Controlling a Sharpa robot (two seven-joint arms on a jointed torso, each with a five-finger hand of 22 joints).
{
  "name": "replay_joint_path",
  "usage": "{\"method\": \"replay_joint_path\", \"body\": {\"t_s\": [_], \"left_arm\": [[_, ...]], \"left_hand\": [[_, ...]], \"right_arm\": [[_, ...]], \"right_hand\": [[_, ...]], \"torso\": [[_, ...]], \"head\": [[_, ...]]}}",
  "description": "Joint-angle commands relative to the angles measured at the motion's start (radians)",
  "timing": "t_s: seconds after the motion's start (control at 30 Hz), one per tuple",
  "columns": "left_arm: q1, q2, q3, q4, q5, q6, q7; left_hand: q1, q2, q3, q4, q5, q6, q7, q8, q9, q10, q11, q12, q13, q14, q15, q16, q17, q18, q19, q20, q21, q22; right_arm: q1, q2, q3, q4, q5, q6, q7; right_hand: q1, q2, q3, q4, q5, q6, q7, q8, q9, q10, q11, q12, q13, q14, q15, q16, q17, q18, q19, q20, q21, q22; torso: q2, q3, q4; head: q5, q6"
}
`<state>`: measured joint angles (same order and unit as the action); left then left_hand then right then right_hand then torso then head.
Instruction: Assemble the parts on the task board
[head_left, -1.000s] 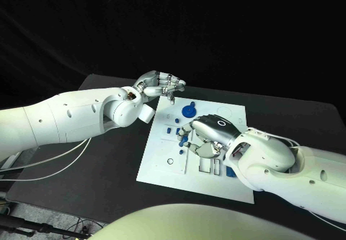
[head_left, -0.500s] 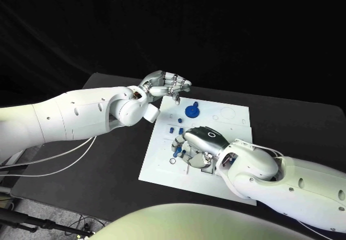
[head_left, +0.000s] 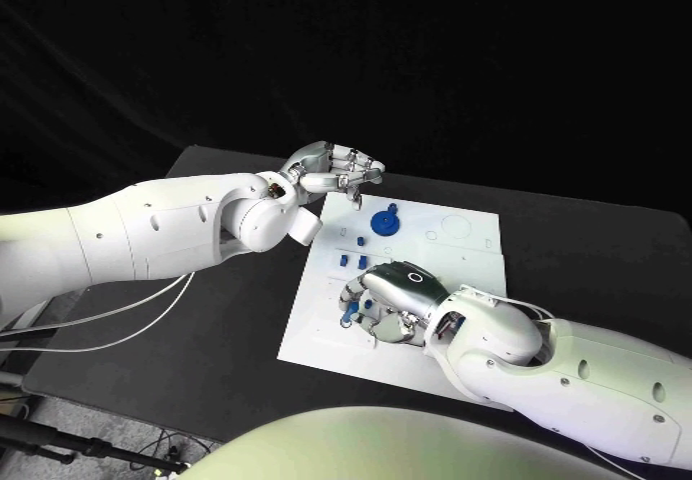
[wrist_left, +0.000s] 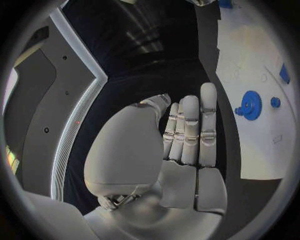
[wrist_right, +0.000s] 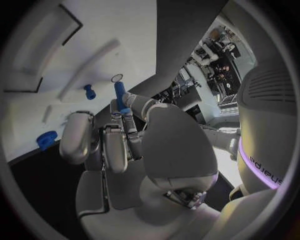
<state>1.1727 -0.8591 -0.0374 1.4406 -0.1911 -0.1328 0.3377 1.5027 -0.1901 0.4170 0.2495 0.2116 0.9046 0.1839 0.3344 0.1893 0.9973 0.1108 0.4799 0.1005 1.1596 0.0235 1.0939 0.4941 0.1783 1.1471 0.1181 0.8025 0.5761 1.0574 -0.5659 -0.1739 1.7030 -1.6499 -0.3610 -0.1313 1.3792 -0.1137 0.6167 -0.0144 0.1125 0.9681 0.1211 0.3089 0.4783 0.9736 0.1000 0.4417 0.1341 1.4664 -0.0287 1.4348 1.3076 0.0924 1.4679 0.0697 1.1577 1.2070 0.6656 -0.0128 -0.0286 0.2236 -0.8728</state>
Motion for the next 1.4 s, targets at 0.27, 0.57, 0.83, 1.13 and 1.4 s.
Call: {"method": "replay_joint_path", "body": {"t_s": [0.27,0.57,0.83,1.13,1.4], "left_arm": [[0.001,0.001,0.001,0.003,0.006,0.018,0.002],[0.001,0.0,0.001,0.004,0.006,0.018,0.001],[0.001,-0.001,0.001,0.006,0.006,0.02,-0.001],[0.001,-0.002,0.001,0.006,0.006,0.024,-0.003],[0.001,-0.004,0.001,0.006,0.006,0.025,-0.005]], "left_hand": [[-0.011,-0.003,0.001,-0.002,-0.004,-0.007,0.001,-0.001,0.002,-0.009,-0.001,0.005,0.002,-0.001,0.006,0.006,0.001,0.006,0.005,-0.001,-0.007,-0.001],[-0.011,-0.003,0.001,-0.002,-0.004,-0.007,0.001,-0.001,0.002,-0.009,-0.001,0.005,0.002,-0.001,0.006,0.006,0.001,0.006,0.005,-0.001,-0.007,-0.001],[-0.011,-0.003,0.001,-0.002,-0.004,-0.007,0.001,-0.001,0.002,-0.009,-0.001,0.005,0.002,-0.001,0.006,0.006,0.001,0.006,0.005,-0.001,-0.007,-0.001],[-0.012,-0.003,0.001,-0.002,-0.004,-0.008,0.001,-0.001,0.002,-0.01,-0.001,0.006,0.002,-0.001,0.006,0.006,0.001,0.006,0.005,-0.001,-0.008,-0.002],[-0.013,-0.003,0.001,-0.001,-0.005,-0.008,0.001,-0.001,0.002,-0.01,0.0,0.006,0.002,-0.001,0.006,0.006,0.0,0.006,0.005,-0.001,-0.008,-0.002]], "right_arm": [[-0.012,0.01,-0.004,-0.009,-0.014,0.027,0.013],[-0.017,0.018,-0.006,-0.021,-0.029,0.037,0.001],[-0.021,0.023,-0.006,-0.029,-0.063,0.038,-0.029],[-0.023,0.025,-0.007,-0.027,-0.082,0.035,-0.04],[-0.023,0.01,-0.007,-0.011,-0.086,0.035,-0.036]], "right_hand": [[0.005,0.009,0.003,-0.006,0.006,-0.006,0.004,-0.007,0.002,0.053,-0.049,0.043,0.044,0.052,-0.002,0.004,0.031,-0.002,0.0,-0.006,-0.001,0.0],[0.005,0.009,0.003,-0.006,0.006,-0.007,0.004,-0.008,0.002,0.052,-0.049,0.043,0.044,0.052,-0.002,0.004,0.03,-0.002,0.0,-0.005,-0.001,0.0],[0.005,0.009,0.004,-0.007,0.006,-0.008,0.005,-0.009,0.002,0.051,-0.048,0.042,0.044,0.052,-0.001,0.003,0.029,-0.001,0.0,-0.005,-0.003,-0.001],[0.005,0.009,0.004,-0.008,0.007,-0.008,0.005,-0.01,0.003,0.051,-0.048,0.043,0.045,0.051,-0.001,0.003,0.029,-0.001,0.0,-0.005,-0.003,-0.001],[0.005,0.008,0.004,-0.009,0.007,-0.008,0.005,-0.01,0.004,0.053,-0.048,0.044,0.046,0.052,-0.001,0.003,0.029,-0.001,0.0,-0.005,-0.003,-0.001]], "torso": [[0.0,-0.0008,-0.0004],[0.0,-0.0004,0.0],[0.0,-0.0003,-0.0001],[-0.001,0.0,-0.0002],[0.0,-0.0003,-0.0007]], "head": [[0.002,0.0],[0.004,0.0],[0.005,0.0],[0.005,0.0],[0.007,0.0]]}}
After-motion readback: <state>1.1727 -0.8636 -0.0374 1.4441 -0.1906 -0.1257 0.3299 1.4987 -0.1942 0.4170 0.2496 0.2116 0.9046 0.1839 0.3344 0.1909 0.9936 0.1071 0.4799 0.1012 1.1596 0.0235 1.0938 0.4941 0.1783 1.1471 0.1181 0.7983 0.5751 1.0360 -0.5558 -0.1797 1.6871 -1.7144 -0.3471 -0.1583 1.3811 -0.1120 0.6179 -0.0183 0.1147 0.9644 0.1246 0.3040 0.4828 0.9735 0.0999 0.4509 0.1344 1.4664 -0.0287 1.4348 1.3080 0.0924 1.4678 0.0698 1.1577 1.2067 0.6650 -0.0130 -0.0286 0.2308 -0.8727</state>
